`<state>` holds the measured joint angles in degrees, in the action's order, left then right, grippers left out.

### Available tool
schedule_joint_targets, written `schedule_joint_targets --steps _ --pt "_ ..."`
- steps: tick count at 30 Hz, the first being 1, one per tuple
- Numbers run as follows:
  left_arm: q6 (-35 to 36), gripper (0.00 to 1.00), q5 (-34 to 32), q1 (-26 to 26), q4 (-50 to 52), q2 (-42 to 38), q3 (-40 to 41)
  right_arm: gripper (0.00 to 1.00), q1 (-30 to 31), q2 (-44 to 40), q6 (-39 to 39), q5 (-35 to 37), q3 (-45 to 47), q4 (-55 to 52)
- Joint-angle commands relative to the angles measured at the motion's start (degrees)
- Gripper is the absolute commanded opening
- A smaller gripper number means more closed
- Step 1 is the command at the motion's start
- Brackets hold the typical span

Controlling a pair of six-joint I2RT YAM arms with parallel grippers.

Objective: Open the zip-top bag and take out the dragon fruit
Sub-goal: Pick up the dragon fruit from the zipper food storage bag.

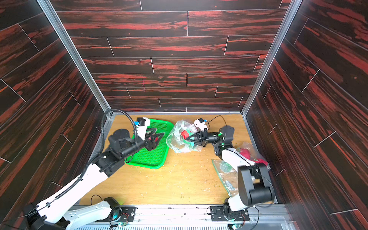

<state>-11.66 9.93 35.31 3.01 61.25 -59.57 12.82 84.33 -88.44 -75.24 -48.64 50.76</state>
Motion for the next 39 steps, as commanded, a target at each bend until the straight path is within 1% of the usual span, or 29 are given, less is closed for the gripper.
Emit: schedule_joint_targets --steps 1,2,4,5,7,10,12,14,16,18,21,24,26,27,30,34,35,37,39 --pt "-8.4 0.57 -0.7 3.2 8.9 -0.1 -5.2 0.0 1.1 -5.4 40.1 9.0 -9.1 -47.6" --pt "-9.1 0.57 -2.0 4.9 10.5 0.7 -6.8 0.0 1.5 -5.5 44.0 10.4 -10.7 -52.4" --pt "-11.6 0.56 -2.9 7.8 14.2 3.7 -11.3 0.0 1.7 -5.7 44.9 11.7 -11.0 -53.7" --pt "-13.2 0.56 -2.7 8.6 14.8 5.1 -12.9 0.0 2.0 -6.0 46.6 13.3 -11.2 -55.9" --pt "-17.1 0.56 -2.5 10.1 15.3 8.0 -15.5 0.0 3.3 -6.2 52.8 17.7 -13.4 -63.6" --pt "-23.4 0.54 -4.8 10.9 15.9 11.8 -17.7 0.0 4.9 -6.8 56.0 21.4 -13.3 -66.0" --pt "-24.3 0.52 -4.6 11.5 17.3 14.7 -19.9 0.0 6.1 -7.3 57.6 23.6 -13.1 -67.2" --pt "-24.4 0.51 -5.0 12.1 20.6 17.2 -22.0 0.0 6.5 -7.3 56.8 23.7 -12.3 -66.7" --pt "-24.6 0.47 -4.1 12.2 21.8 18.5 -22.3 0.0 6.7 -7.4 56.5 24.5 -11.4 -66.4" --pt "-24.4 0.43 -3.7 12.3 23.2 19.1 -22.5 0.0 6.8 -7.3 55.9 23.8 -10.8 -65.6" --pt "-23.6 0.4 -6.0 12.5 26.1 19.1 -22.1 0.0 6.8 -7.2 55.2 23.5 -10.3 -64.6" --pt "-24.1 0.37 -4.1 12.6 26.7 20.6 -21.8 0.0 6.8 -6.5 54.8 23.7 -10.3 -64.1" --pt "-24.7 0.32 -1.1 12.6 25.8 21.7 -21.9 0.0 6.8 -6.2 54.5 23.3 -10.3 -63.6" --pt "-25.2 0.31 0.0 12.7 25.6 22.0 -22.0 0.0 6.8 -6.1 54.5 23.5 -10.3 -63.6" --pt "-25.8 0.32 -1.2 12.8 25.4 22.2 -21.0 0.0 6.8 -5.7 53.1 23.7 -10.5 -63.2" --pt "-25.4 0.36 0.7 12.8 25.4 24.4 -19.8 0.01 6.8 -4.8 47.5 25.1 -9.3 -60.4" --pt "-25.4 0.37 0.0 12.8 25.4 24.7 -19.4 0.02 6.8 -4.4 46.6 25.9 -8.9 -60.4" --pt "-25.3 0.4 -2.4 12.8 25.7 25.4 -18.1 0.02 6.9 -3.6 46.3 27.8 -7.9 -61.6" --pt "-25.9 0.4 -2.1 12.5 24.0 25.9 -16.3 0.02 7.3 -2.6 47.2 30.9 -7.1 -65.1"
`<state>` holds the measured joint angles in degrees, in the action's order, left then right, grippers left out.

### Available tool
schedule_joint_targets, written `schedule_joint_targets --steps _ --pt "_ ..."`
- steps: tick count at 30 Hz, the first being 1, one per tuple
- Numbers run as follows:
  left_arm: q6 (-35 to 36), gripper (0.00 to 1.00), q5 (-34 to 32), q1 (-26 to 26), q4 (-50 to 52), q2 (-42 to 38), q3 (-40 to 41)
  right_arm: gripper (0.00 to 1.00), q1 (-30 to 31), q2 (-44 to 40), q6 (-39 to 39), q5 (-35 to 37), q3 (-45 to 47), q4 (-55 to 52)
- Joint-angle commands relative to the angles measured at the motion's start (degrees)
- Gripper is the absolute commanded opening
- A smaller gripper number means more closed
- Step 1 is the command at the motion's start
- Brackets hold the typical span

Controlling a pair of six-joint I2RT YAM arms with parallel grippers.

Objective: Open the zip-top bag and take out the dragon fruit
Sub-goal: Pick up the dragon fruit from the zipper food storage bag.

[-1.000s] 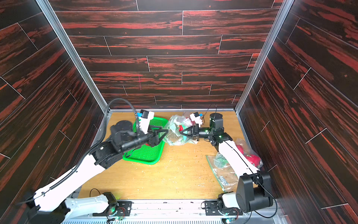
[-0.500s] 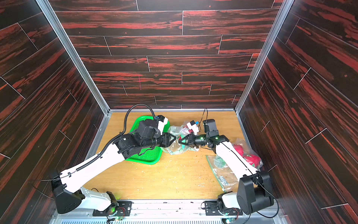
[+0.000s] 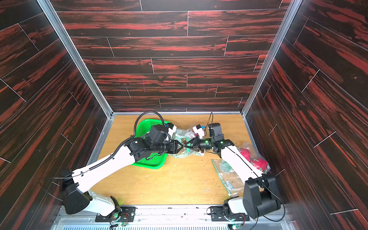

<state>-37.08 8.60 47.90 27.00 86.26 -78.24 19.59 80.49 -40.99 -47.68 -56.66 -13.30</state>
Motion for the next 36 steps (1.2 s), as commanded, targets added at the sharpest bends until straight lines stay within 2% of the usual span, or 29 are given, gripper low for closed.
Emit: schedule_joint_targets --steps 1,5,10,12,15,24,31,36 --pt "-1.1 0.4 -0.5 -0.1 -0.9 1.2 3.1 0.02 0.8 1.6 0.0 4.2 1.5 -1.7" --pt "-1.6 0.4 0.1 -0.1 -1.6 3.6 3.6 0.04 2.6 2.4 -0.3 8.5 4.1 -2.1" --pt "-2.6 0.4 1.7 -0.2 -3.6 5.6 5.4 0.17 3.4 4.9 -0.5 10.1 5.7 -0.9" --pt "-3.1 0.41 1.4 -0.3 -4.4 5.9 6.5 0.27 3.7 5.5 0.3 10.5 5.3 -1.6" --pt "-3.7 0.4 0.9 -0.6 -4.9 5.9 7.9 0.37 3.8 5.2 1.8 10.7 4.0 -3.4" --pt "-4.1 0.41 0.5 -1.4 -5.4 5.9 9.8 0.43 3.6 0.8 7.1 11.3 -4.8 -15.0" --pt "-3.1 0.45 0.6 -2.2 -5.9 7.1 10.2 0.45 2.7 -4.2 10.4 16.0 -11.3 -23.6" --pt "-0.7 0.53 3.2 -2.1 -5.7 8.0 9.7 0.45 -2.9 -7.1 10.2 19.0 -8.4 -22.6"
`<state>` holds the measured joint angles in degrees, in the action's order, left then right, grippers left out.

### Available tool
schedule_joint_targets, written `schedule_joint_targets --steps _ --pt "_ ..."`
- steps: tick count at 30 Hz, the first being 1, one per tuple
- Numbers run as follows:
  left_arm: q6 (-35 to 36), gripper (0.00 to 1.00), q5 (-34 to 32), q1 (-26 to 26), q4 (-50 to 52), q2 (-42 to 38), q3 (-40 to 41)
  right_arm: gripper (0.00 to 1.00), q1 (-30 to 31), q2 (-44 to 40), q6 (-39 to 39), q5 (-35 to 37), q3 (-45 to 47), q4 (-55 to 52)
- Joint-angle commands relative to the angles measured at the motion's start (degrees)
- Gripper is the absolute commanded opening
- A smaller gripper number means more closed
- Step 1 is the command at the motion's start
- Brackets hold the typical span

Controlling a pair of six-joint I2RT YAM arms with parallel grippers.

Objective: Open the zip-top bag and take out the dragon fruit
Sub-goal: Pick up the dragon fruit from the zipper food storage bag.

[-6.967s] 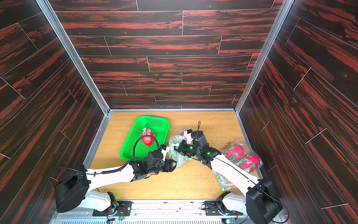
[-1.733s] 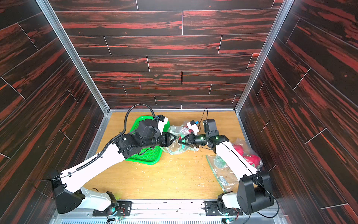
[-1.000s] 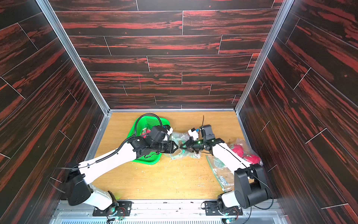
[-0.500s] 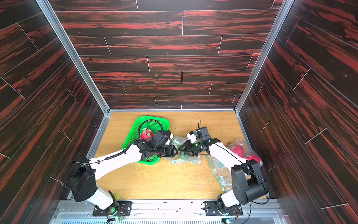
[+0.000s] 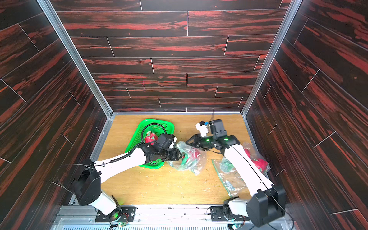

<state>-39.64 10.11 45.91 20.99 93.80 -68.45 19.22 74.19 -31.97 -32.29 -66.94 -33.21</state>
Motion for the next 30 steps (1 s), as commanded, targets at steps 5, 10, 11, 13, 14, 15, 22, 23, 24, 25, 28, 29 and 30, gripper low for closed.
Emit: schedule_joint_targets --steps 5,10,11,13,14,15,22,23,24,25,28,29,30 --pt "3.5 0.54 3.1 1.4 2.1 -0.2 -0.7 0.45 -8.8 -2.0 -1.7 2.7 11.4 6.2" --pt "3.8 0.56 6.5 1.5 1.2 -1.3 1.2 0.46 -10.9 -0.3 -4.1 2.2 16.5 13.4" --pt "3.9 0.56 7.0 1.6 0.9 -1.4 1.6 0.47 -11.3 0.1 -4.4 2.2 17.2 14.5" --pt "4.4 0.57 6.7 1.6 1.0 -0.9 2.0 0.48 -12.7 1.3 -5.5 0.7 18.9 17.3" --pt "5.1 0.58 6.6 1.6 1.4 -0.7 2.0 0.48 -13.1 1.8 -5.8 0.1 19.5 18.3" --pt "5.6 0.58 6.5 1.6 1.6 -0.4 1.8 0.49 -13.5 2.4 -6.1 -0.1 20.0 19.3" --pt "9.0 0.58 6.6 2.6 1.8 2.5 0.0 0.51 -14.6 4.1 -6.9 -0.4 22.5 22.7" --pt "9.0 0.58 7.1 2.6 1.6 2.9 -0.3 0.52 -14.8 4.0 -6.8 -0.3 22.8 22.7" --pt "9.0 0.58 7.6 2.7 1.4 3.4 -0.7 0.52 -14.9 3.9 -6.8 -0.3 23.1 22.8" --pt "8.8 0.59 8.1 2.7 1.0 3.8 -0.9 0.53 -15.2 3.8 -6.7 -0.2 23.3 22.9" --pt "8.1 0.58 9.7 2.9 -1.0 4.7 -1.5 0.55 -15.8 3.8 -6.6 -0.2 24.2 23.5" --pt "8.0 0.57 9.9 3.0 -1.2 5.0 -1.8 0.55 -15.9 4.0 -6.6 -0.4 24.4 23.8" --pt "8.1 0.56 10.1 3.0 -1.3 5.5 -2.2 0.55 -16.1 4.3 -6.6 -0.5 24.7 24.1"
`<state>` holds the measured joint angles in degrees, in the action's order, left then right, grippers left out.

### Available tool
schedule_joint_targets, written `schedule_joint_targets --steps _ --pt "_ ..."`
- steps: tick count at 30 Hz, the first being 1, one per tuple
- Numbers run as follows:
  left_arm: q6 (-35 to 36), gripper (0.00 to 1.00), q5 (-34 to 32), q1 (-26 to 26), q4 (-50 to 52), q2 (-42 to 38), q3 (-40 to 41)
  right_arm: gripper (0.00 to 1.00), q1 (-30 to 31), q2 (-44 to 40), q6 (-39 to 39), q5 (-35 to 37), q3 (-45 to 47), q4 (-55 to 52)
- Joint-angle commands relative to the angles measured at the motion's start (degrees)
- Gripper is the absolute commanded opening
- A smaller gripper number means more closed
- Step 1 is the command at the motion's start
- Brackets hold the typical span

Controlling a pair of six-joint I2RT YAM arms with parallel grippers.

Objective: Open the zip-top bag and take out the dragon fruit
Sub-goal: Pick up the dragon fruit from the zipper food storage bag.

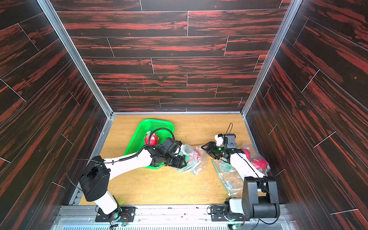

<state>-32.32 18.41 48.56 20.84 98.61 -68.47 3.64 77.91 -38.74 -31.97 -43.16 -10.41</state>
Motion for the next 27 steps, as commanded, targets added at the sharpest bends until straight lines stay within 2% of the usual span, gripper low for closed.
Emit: schedule_joint_targets --steps 1,6,16,27 --pt "0.8 0.55 1.9 0.3 -1.2 1.1 -2.7 0.55 -0.5 0.9 0.1 -0.9 1.2 1.6" --pt "-0.8 0.44 2.4 0.3 -3.2 3.1 -2.9 0.56 -1.0 2.2 -0.5 -1.9 2.7 3.9" --pt "-5.2 0.43 7.0 1.0 -8.3 2.1 1.1 0.55 -1.3 4.6 -2.6 -4.6 5.2 9.0" --pt "-8.2 0.4 9.7 1.8 -16.4 -0.6 9.0 0.3 -1.3 6.1 -3.9 -5.8 6.8 12.2"
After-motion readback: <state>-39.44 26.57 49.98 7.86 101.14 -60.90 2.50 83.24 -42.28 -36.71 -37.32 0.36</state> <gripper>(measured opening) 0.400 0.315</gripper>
